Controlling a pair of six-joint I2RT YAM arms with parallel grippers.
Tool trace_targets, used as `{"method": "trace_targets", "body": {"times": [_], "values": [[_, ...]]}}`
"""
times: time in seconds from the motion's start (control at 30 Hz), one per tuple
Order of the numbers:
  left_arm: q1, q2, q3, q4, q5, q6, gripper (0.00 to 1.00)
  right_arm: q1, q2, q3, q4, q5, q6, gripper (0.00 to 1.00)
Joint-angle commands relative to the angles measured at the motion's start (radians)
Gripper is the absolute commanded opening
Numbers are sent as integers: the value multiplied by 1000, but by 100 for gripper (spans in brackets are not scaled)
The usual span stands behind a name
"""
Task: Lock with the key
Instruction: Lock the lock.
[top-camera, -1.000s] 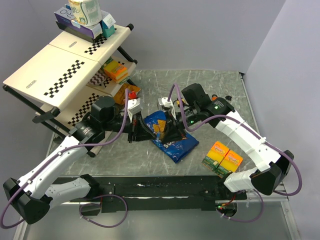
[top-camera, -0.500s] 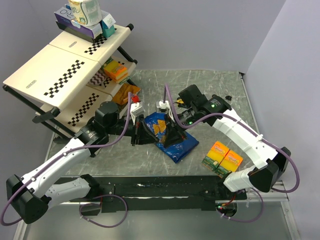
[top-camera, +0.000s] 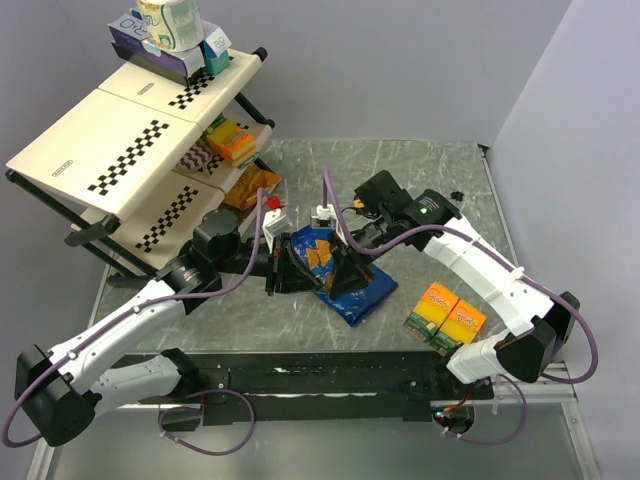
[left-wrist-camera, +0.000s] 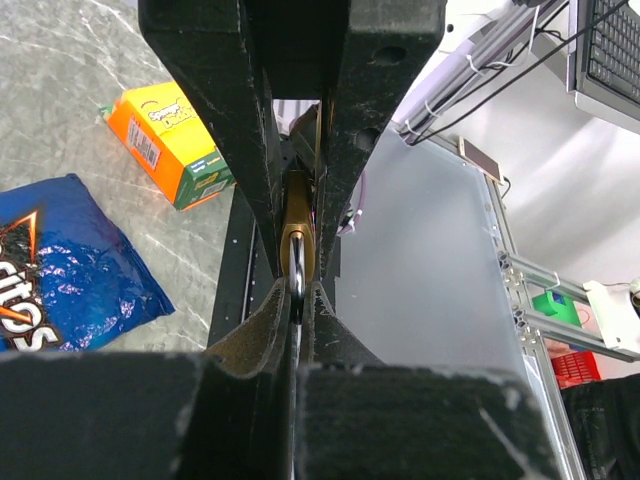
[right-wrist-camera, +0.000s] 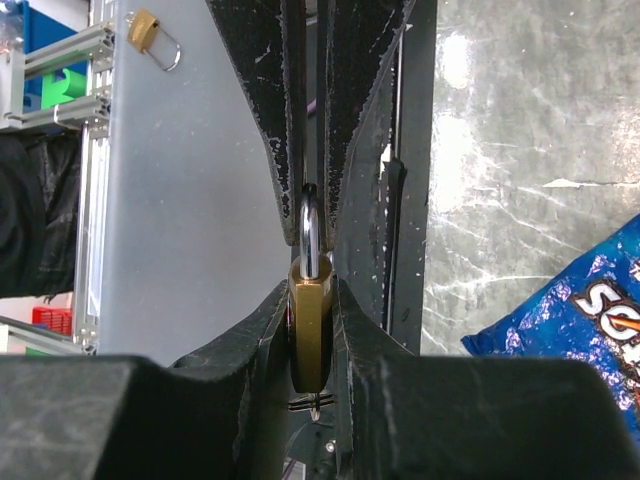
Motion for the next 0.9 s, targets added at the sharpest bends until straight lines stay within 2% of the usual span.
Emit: {"method": "trace_targets", "body": {"times": [0.0, 0.13, 0.17, 0.27, 0.3, 0.33, 0.4, 0.53, 0.67, 0.87], "values": [[-71, 25, 22, 48, -10, 34, 1, 47, 15, 58, 370, -146, -12, 0], [-5, -21, 25, -29, 1, 77, 1, -25, -26, 6, 361, -166, -3, 0], [10, -25, 25, -64, 4, 79, 1, -58, -37, -5, 338, -169, -8, 4], [82, -28, 48, -118, 31, 109, 1, -101, -58, -17, 299, -159, -32, 36], [116, -25, 71, -159, 39, 137, 1, -130, -64, -22, 286, -156, -31, 58], [135, -22, 83, -176, 60, 152, 1, -146, -71, -26, 281, -151, -28, 66], [182, -15, 123, -228, 83, 197, 1, -187, -97, -40, 273, -128, -25, 75], [225, -9, 137, -228, 122, 199, 1, -241, -129, -57, 265, -97, -28, 75], [225, -26, 96, -142, 136, 143, 1, -247, -126, -82, 265, -117, -14, 68], [225, -23, 91, -112, 139, 116, 1, -243, -118, -114, 321, -139, 41, 58]]}}
